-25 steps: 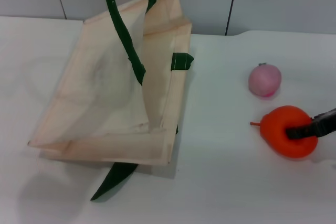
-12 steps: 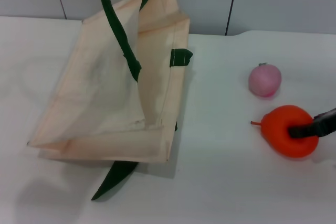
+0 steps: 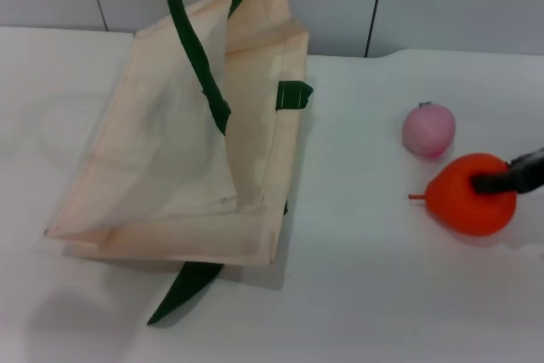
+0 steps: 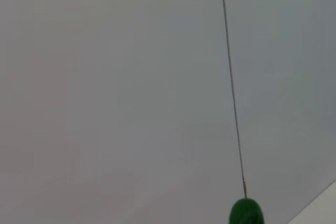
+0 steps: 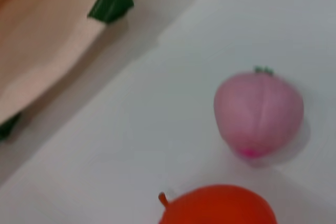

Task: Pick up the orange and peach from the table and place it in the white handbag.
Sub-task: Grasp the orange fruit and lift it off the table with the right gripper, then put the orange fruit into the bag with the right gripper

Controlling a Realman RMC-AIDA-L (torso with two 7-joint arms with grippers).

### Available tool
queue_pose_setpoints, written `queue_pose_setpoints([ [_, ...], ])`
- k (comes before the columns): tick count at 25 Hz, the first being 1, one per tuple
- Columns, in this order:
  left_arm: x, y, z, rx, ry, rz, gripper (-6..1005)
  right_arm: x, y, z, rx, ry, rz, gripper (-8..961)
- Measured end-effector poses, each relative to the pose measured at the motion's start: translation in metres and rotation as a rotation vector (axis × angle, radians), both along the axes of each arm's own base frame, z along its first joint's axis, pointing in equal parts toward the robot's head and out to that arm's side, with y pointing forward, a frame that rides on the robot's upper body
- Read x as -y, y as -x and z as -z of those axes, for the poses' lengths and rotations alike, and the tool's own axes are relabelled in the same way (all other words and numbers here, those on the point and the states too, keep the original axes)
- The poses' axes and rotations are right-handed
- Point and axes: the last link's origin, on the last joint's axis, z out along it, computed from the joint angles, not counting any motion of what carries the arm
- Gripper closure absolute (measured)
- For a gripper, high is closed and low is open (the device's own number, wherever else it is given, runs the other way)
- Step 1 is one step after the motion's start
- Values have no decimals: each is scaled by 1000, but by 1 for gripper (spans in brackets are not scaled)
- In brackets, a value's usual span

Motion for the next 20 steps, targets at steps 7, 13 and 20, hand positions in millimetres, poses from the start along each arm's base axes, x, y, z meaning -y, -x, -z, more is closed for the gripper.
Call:
queue_pose_setpoints([
  [7,0,0,0,-3,1,2,877,-5,39,-19,-121,-46,-101,527],
  [13,4,-10,3,-16,4,41,877,-5,74,-16,-240,-39,-202,584],
  [20,8,-26,5,-10,14,95,878,-12,93,-1,-317,-31,-261,672],
])
